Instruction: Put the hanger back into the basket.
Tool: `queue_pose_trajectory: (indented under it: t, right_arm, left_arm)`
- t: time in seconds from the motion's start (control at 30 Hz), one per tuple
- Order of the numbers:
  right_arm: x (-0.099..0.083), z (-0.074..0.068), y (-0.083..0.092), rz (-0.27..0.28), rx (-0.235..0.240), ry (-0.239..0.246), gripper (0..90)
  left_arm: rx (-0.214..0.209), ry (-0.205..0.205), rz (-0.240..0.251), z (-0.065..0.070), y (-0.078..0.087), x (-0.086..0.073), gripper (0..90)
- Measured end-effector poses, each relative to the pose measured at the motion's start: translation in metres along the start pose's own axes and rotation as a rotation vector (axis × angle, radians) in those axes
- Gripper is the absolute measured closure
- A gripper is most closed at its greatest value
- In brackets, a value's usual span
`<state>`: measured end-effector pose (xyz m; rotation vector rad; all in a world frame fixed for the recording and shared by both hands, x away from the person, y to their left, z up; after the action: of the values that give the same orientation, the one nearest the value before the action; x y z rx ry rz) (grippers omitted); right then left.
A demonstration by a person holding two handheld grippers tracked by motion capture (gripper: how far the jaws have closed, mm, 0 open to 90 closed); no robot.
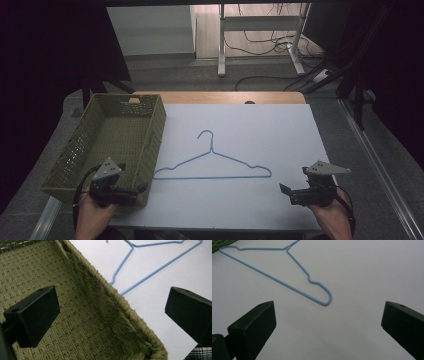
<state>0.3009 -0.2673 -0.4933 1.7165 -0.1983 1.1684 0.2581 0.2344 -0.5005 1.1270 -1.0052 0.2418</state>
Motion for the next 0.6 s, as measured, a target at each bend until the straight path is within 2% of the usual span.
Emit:
queue_pose_trajectory:
  t: [0.17, 0.6]
  right_arm:
    - [0.0001, -0.0005, -0.0004, -0.007, -0.007, 0.017, 0.0]
    - [0.0025, -0.0047, -0.0024, -0.006, 0.005, 0.005, 0.0]
  left_arm:
    - [-0.007, 0.003, 0.014, -0.0008, 0.0004, 0.0003, 0.0]
    - [-0.005, -0.001, 0.015, 0.0001, 0.0001, 0.001, 0.0]
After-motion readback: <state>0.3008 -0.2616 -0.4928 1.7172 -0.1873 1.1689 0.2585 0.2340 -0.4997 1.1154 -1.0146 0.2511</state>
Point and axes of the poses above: each handheld gripper's, and its own axes: y roughly backward along the jaws, x roughly out of its top, z roughly to its right, the point moved 6 cm from there along -y, roughly forward along the jaws
